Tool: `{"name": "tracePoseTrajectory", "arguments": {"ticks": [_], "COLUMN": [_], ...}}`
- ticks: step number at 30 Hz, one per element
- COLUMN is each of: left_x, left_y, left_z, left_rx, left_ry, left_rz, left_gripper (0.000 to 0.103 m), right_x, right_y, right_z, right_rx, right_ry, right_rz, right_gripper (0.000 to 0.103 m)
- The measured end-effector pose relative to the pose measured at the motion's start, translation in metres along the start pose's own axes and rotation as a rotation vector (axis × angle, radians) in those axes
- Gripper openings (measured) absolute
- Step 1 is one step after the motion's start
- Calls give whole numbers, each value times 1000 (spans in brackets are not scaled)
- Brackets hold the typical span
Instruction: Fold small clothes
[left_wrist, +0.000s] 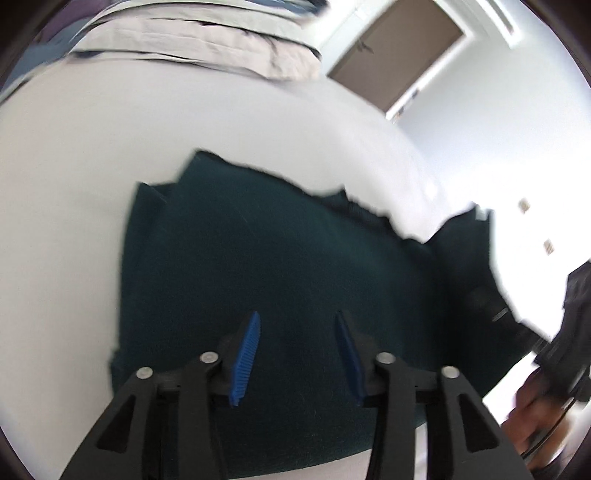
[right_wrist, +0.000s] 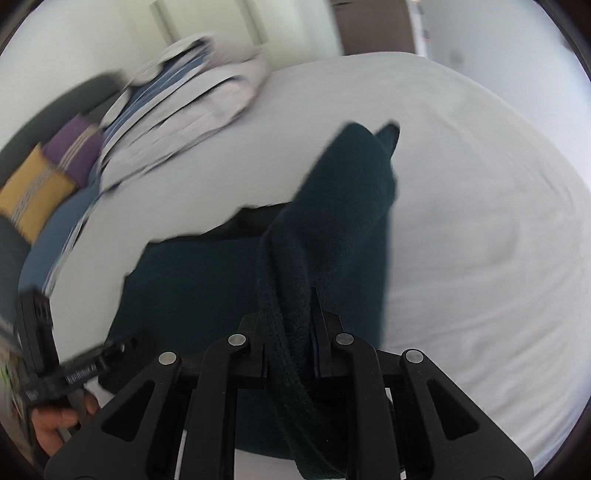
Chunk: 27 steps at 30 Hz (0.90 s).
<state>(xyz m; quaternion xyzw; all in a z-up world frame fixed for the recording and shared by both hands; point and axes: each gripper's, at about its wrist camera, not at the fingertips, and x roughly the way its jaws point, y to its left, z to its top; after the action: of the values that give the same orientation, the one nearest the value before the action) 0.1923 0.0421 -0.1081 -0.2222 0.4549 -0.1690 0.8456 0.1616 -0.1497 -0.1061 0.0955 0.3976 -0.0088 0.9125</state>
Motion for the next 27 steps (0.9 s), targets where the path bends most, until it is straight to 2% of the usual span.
{"name": "tracePoseTrajectory", "arguments": {"ticks": [1, 2, 4, 6, 8, 10, 11, 12, 15, 18, 19, 23, 27], "left_x": [-3, -3, 1, 9, 16, 27, 33, 40, 61, 69, 70, 78, 83], "left_y": [3, 7, 8, 7, 1, -7, -11, -16, -29, -44, -49, -66, -74], "left_z": [3, 6, 8, 8, 9, 11, 12, 13, 16, 19, 20, 18, 18], "left_rx": [-13, -23, -33, -43, -37, -41, -43, -41, -42, -15, 1, 67, 98], "left_ry": [-4, 0, 23, 58, 80, 108, 125, 145, 193, 199, 202, 233, 236], "left_rz": [-14, -30, -58, -78, -100, -118, -121, -124, -116, -86, -79, -22, 30], "left_gripper": [61, 63, 63, 64, 71, 74, 74, 75, 80, 84, 84, 62, 44], "right_x": [12, 26, 57, 69, 61, 55, 50, 43, 20, -3, -11, -43, -67], "right_y": [17, 32, 50, 58, 61, 56, 54, 56, 51, 39, 34, 6, -20], "right_z": [-2, -6, -18, -27, -31, -34, -37, -39, -57, -88, -95, -120, -123], "right_rx": [-27, -50, -60, -79, -91, -82, -89, -102, -148, -150, -144, -85, -18], "right_ry": [25, 56, 122, 127, 90, 94, 100, 96, 72, 76, 73, 21, -52], "right_rz": [18, 33, 41, 16, 20, 74, 114, 128, 111, 152, 164, 177, 158], "right_gripper": [14, 14, 14, 15, 20, 33, 48, 59, 63, 62, 62, 62, 61]}}
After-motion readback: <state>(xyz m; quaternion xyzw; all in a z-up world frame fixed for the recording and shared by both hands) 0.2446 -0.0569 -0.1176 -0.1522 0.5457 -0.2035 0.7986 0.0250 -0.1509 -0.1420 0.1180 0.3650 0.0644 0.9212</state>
